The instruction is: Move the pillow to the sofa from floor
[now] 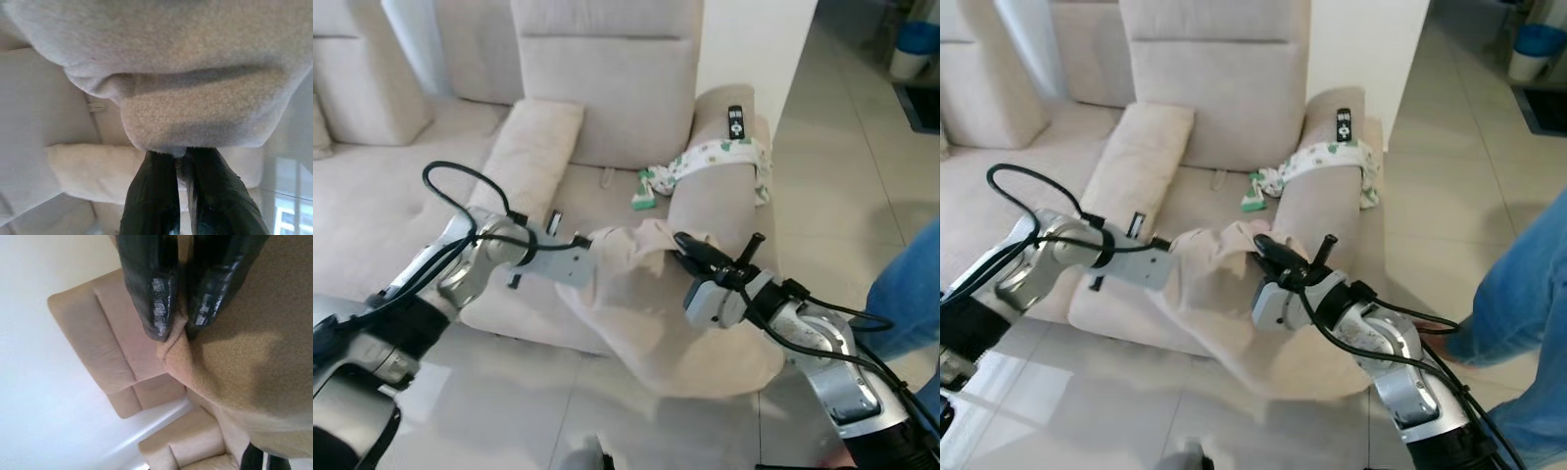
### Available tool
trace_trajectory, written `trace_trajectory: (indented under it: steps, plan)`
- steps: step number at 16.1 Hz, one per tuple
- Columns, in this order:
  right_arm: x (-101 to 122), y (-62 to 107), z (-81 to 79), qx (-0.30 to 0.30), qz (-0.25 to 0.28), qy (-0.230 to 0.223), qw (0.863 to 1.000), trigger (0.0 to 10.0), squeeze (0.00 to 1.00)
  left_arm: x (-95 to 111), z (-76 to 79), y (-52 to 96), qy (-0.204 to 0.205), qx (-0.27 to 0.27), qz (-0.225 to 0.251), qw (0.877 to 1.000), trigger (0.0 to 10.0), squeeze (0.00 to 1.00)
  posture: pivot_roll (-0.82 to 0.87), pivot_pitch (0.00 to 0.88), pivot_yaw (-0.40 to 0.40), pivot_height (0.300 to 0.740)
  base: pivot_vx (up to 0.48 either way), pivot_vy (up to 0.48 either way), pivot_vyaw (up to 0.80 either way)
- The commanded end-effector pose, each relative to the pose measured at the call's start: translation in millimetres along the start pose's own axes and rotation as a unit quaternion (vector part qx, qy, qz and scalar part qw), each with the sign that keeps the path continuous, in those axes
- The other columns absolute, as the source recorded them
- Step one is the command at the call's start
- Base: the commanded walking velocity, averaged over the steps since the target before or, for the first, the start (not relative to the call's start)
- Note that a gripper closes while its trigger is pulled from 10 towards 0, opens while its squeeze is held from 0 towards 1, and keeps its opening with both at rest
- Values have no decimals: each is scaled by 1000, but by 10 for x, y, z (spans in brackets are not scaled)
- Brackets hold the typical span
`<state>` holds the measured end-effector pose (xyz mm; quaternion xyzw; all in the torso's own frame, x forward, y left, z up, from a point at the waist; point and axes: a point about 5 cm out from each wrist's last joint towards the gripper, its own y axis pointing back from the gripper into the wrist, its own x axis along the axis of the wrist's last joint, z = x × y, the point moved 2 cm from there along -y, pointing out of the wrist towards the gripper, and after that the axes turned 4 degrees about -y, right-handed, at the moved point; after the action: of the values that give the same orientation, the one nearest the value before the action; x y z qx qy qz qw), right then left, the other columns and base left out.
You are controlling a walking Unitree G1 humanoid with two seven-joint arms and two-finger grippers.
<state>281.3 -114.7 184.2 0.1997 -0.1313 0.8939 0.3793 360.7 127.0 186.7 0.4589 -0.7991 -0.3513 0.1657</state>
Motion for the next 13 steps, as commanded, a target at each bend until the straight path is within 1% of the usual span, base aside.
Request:
trace_trajectory:
  steps: [1,2,3,4,5,7,8,9,10,11,13]
  plan:
    - [214,-66,59,-16,52,3,998,10000,0,59,-114,35,-13,26,8,1000,0,0,-2,0,35,740,0,0,0]
    - [208,-73,72,-21,50,4,999,10000,0,83,-128,33,-15,27,15,999,0,0,-3,0,36,740,0,0,0]
    - [200,-77,97,-31,46,3,998,10000,0,108,-143,30,-14,31,22,999,745,0,-4,0,38,740,0,0,0]
    - [200,-77,97,-31,46,3,998,10000,0,108,-143,30,-14,31,22,999,745,0,-4,0,38,740,0,0,0]
    - [188,-78,145,-50,42,-5,998,10000,0,142,-244,26,3,61,29,998,10000,0,-4,0,38,740,0,0,0]
    - [182,-84,189,-69,39,-9,997,10000,0,158,-396,41,17,107,29,994,10000,0,-3,0,38,740,0,0,0]
    - [180,-109,245,-90,35,-12,995,10000,0,150,-567,83,41,154,27,987,10000,0,-3,0,38,740,0,0,0]
    - [178,-122,264,-98,33,-13,995,10000,0,153,-626,102,51,170,28,984,10000,0,-3,0,38,740,0,0,0]
    - [179,-157,278,-105,32,-17,994,10000,0,165,-751,140,71,205,29,976,10000,0,-4,0,39,740,0,0,0]
    - [183,-188,259,-104,32,-23,994,10000,0,178,-794,143,78,215,32,973,10000,0,-2,0,41,740,0,0,0]
    - [185,-195,237,-101,31,-25,994,10000,0,199,-776,125,76,210,35,974,10000,0,-2,0,42,740,0,0,0]
